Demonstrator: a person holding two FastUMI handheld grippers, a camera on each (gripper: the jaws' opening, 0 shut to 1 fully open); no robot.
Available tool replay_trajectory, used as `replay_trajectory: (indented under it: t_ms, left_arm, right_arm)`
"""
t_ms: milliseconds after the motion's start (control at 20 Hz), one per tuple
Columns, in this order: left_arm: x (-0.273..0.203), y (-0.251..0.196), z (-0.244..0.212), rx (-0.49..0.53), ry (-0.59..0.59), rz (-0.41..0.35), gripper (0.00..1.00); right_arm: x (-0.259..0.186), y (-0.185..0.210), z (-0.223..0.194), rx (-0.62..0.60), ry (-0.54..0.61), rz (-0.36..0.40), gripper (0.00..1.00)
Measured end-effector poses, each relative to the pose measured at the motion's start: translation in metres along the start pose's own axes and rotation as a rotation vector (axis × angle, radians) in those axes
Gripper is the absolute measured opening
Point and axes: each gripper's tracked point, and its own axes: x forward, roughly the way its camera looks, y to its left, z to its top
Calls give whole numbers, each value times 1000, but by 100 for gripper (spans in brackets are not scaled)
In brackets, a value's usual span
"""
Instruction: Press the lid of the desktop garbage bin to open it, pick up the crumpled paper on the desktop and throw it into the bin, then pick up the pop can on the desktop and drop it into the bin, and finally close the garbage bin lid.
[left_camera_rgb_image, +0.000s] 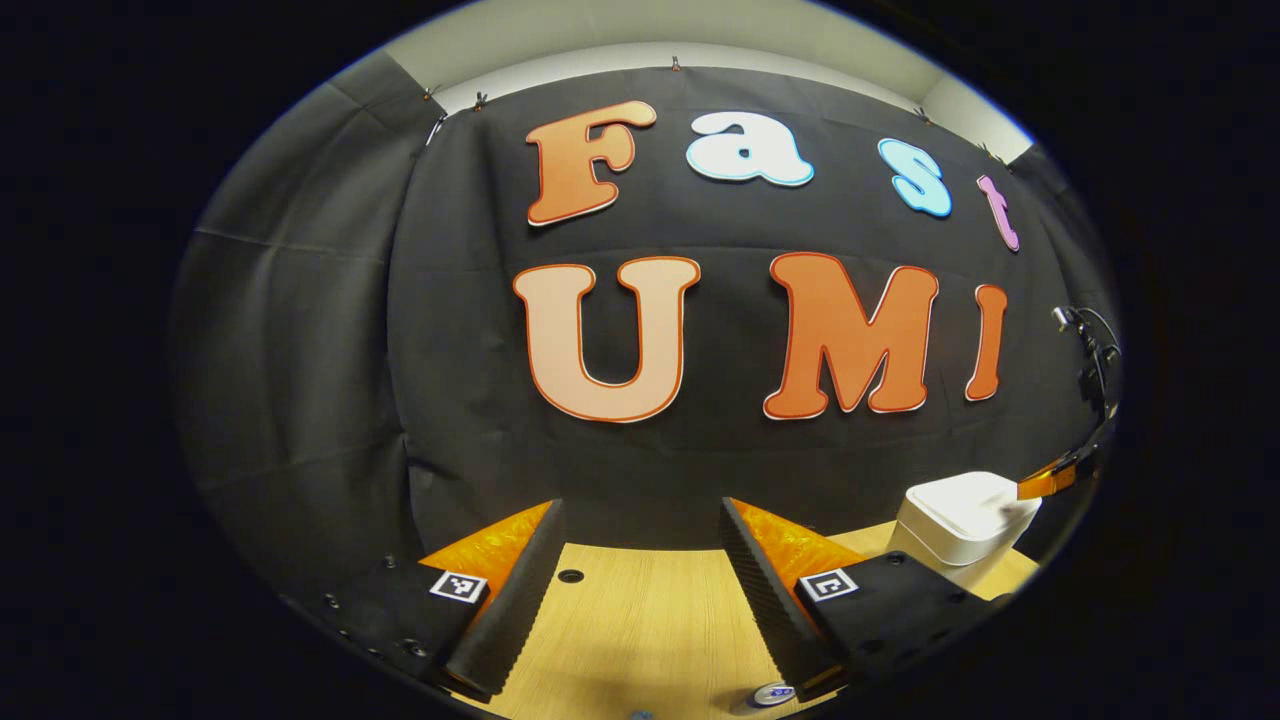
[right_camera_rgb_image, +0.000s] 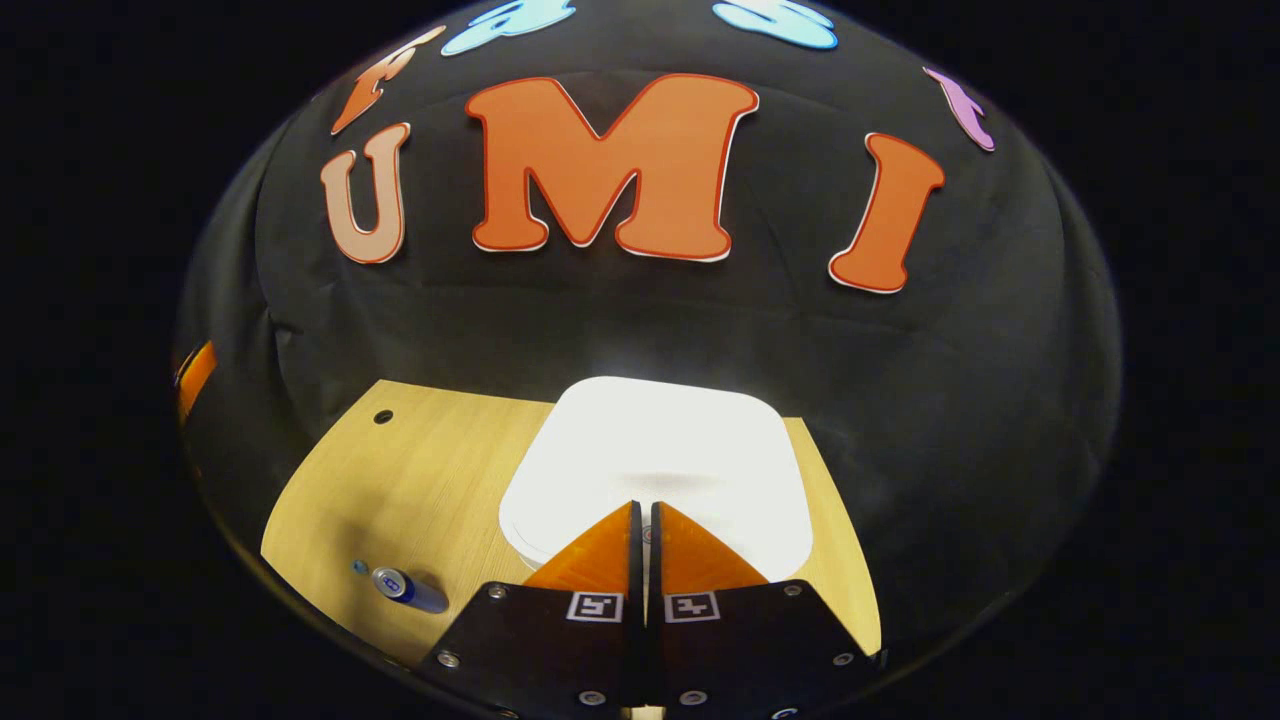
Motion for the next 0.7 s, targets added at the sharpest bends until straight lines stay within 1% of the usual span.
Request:
replay_trajectory:
  t_ms: [300, 450, 600, 700]
  left_arm:
    - [0, -1, 2, 6, -4, 3, 98]
    - [0, 0, 0, 1, 3, 9, 98]
    - [1, -2, -1, -3, 7, 8, 98]
    - [1, -6, 0, -5, 5, 1, 97]
  right_arm:
    - [16, -2, -12, -2, 79, 3, 1]
    - [17, -1, -13, 9, 90, 15, 1]
    - [17, -1, -18, 52, 120, 20, 1]
    - [18, -1, -16, 40, 115, 13, 1]
